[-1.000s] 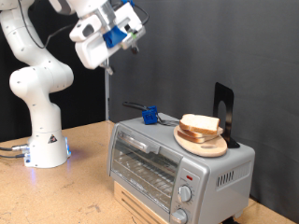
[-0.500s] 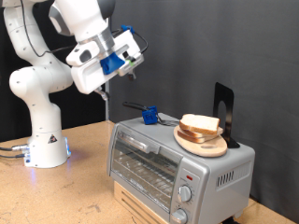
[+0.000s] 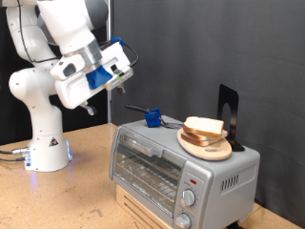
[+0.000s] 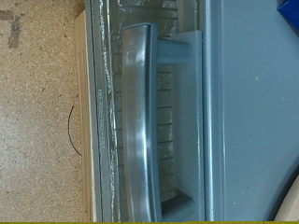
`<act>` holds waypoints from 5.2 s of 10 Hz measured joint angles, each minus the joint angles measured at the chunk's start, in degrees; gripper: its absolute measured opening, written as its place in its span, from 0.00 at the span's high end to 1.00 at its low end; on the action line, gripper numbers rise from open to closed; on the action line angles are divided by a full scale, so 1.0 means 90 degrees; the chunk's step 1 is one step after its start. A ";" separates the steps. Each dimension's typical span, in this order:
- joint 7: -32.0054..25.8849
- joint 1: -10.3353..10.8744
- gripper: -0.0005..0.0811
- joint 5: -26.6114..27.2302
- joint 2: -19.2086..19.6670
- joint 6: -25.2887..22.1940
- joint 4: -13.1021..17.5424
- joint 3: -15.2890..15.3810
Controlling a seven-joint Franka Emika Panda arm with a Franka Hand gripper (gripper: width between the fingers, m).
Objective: Make a piece of toast with the oven
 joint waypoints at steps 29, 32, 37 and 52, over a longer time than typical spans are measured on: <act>-0.0293 -0.0292 0.16 -0.0873 0.1170 0.2521 -0.1044 0.0147; -0.0014 -0.0650 0.16 -0.1540 0.1464 0.2745 -0.1055 0.0136; -0.0270 -0.0961 0.16 -0.1594 0.2214 0.3503 -0.1034 -0.0076; -0.2126 -0.1671 0.16 0.0765 0.3865 0.3033 -0.0145 0.1044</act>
